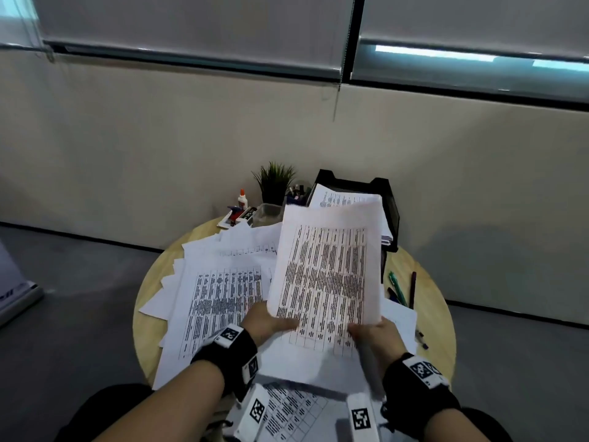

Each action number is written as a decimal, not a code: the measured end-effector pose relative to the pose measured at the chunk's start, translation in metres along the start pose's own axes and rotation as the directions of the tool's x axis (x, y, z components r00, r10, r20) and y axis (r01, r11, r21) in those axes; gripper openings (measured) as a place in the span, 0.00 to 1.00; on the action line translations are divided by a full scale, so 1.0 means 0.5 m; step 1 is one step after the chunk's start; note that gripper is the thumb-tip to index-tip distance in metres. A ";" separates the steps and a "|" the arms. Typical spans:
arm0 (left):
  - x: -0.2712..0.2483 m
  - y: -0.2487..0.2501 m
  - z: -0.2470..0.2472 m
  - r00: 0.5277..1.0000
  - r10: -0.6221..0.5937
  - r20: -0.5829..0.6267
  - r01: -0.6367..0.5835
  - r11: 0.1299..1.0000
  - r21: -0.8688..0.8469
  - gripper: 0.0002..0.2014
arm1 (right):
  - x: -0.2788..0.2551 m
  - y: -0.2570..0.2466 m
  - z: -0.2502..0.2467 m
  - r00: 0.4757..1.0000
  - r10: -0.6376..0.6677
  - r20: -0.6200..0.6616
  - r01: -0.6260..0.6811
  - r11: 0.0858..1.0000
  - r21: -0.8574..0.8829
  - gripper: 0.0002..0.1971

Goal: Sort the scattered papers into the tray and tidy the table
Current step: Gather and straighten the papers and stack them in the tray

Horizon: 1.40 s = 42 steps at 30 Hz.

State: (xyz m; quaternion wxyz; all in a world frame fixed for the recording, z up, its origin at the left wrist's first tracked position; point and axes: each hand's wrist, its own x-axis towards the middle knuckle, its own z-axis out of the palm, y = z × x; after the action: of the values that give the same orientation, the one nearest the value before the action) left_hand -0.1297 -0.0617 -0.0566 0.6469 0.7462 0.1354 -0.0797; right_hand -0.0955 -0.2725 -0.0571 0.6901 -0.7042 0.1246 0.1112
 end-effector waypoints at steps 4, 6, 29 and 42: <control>-0.008 -0.073 0.012 0.994 -0.017 0.105 0.014 0.999 0.033 0.16 | -0.010 0.070 -0.013 0.984 0.176 -0.035 -0.176 0.984 0.007 0.07; -0.018 -0.085 0.015 0.991 -0.046 0.128 0.033 0.994 0.103 0.15 | -0.015 0.092 -0.029 0.966 0.256 -0.047 -0.258 0.965 -0.043 0.08; 0.171 0.019 -0.011 0.916 -0.168 0.366 0.280 0.918 -0.280 0.24 | 0.156 -0.058 -0.094 0.914 0.352 0.204 -0.359 0.933 0.000 0.06; 0.421 0.048 0.052 0.984 -0.074 -0.161 0.038 0.976 -0.213 0.17 | 0.364 -0.069 -0.061 0.935 0.354 -0.033 -0.330 0.899 0.288 0.07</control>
State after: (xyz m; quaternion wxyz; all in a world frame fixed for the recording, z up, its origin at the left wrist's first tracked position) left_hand 0.0789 -0.0694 -0.0998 0.7055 0.6740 0.2181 -0.0201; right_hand 0.0874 -0.3062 -0.0836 0.7460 -0.5713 0.2897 0.1824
